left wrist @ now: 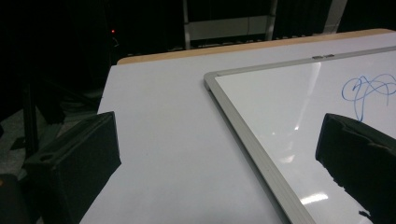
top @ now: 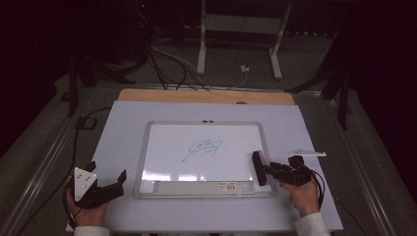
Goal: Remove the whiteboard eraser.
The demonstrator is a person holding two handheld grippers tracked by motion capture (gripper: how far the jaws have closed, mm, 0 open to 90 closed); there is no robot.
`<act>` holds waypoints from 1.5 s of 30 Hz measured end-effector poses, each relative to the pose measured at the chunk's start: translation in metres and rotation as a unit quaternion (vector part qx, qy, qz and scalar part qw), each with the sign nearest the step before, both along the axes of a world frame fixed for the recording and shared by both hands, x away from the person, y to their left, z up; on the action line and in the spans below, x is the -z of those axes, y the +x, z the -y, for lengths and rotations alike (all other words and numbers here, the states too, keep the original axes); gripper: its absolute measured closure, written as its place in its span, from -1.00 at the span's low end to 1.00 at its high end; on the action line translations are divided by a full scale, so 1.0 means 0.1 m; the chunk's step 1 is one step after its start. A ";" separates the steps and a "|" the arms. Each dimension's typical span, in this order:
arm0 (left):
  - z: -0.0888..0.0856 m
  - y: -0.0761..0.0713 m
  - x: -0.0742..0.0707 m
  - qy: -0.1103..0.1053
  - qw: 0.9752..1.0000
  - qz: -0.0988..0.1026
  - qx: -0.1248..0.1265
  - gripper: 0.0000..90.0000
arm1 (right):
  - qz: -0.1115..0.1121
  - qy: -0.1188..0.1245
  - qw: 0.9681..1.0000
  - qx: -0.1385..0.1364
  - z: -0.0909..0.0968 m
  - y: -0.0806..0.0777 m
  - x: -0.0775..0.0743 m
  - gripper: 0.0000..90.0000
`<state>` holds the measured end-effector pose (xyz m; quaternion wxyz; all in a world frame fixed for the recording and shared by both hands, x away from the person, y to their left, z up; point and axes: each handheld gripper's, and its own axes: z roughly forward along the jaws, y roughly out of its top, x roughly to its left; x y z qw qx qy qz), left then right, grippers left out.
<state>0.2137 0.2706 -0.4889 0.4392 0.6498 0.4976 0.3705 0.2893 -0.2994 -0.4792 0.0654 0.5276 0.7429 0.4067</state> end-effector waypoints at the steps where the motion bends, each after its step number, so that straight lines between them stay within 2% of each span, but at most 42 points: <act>1: 0.00 0.00 0.00 0.000 1.000 0.000 0.000 -0.99 | -0.002 0.002 1.000 -0.002 -0.01 0.00 0.00 0.24; 13: 0.00 0.00 0.00 -0.001 1.000 0.000 0.000 -0.99 | -0.025 0.032 0.999 -0.006 -0.07 0.03 0.06 0.07; 22: 0.00 0.00 0.00 -0.001 1.000 -0.001 0.000 -0.99 | -0.038 0.045 0.998 -0.011 -0.11 0.07 0.10 0.01; 37: 0.00 0.00 0.01 -0.001 1.000 -0.001 0.001 -0.99 | -0.047 0.056 0.997 -0.011 -0.14 0.12 0.14 -0.07; 45: 0.00 0.01 0.01 0.000 1.000 -0.002 0.002 -0.99 | -0.046 0.053 0.997 -0.010 -0.15 0.12 0.14 -0.08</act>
